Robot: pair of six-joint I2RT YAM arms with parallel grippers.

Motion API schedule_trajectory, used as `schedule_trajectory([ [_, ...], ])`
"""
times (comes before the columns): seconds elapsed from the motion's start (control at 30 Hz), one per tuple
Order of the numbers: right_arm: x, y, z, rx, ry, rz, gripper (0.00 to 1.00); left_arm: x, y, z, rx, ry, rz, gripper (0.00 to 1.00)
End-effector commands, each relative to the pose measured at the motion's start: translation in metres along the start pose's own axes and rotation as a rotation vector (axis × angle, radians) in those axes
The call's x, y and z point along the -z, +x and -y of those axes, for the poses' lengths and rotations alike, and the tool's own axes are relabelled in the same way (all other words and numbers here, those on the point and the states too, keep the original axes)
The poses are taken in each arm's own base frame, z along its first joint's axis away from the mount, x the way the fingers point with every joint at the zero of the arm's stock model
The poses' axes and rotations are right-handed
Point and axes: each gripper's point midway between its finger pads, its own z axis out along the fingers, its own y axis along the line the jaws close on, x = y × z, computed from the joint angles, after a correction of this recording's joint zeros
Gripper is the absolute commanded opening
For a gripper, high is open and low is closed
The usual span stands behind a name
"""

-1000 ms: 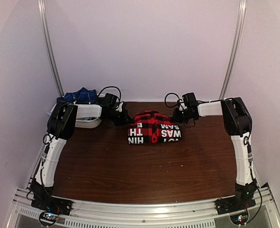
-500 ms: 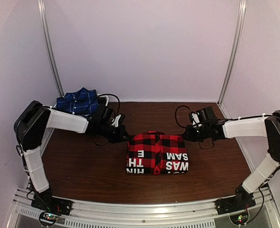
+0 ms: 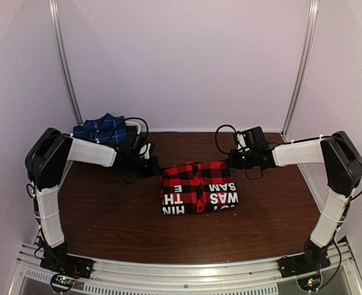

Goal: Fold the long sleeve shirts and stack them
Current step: Fold the 2/3-rectangle-folded shirt at the center of the board.

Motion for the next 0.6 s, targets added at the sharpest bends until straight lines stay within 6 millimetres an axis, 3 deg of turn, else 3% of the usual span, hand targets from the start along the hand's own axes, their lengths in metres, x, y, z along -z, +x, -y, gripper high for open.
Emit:
schedule_trajectory([
  [0.0,-0.017,-0.024,0.013,0.025,0.067,0.047,0.10,-0.005,-0.023,-0.018,-0.014,-0.066,0.043,0.00],
  [0.07,-0.021,-0.022,0.016,0.034,0.085,0.020,0.22,-0.002,-0.032,-0.019,-0.021,-0.085,0.059,0.00],
  [0.23,-0.002,-0.036,0.014,0.083,0.145,0.038,0.52,0.021,-0.056,-0.013,-0.059,-0.147,0.103,0.33],
  [0.33,0.015,-0.038,0.003,0.146,0.182,0.040,0.59,0.043,-0.057,-0.009,-0.078,-0.188,0.119,0.44],
  [0.43,0.020,-0.023,-0.025,0.216,0.144,0.014,0.60,0.060,-0.048,0.002,-0.105,-0.209,0.122,0.45],
  [0.57,0.014,0.002,-0.063,0.312,0.110,-0.028,0.61,0.063,-0.018,0.035,-0.137,-0.149,0.078,0.38],
])
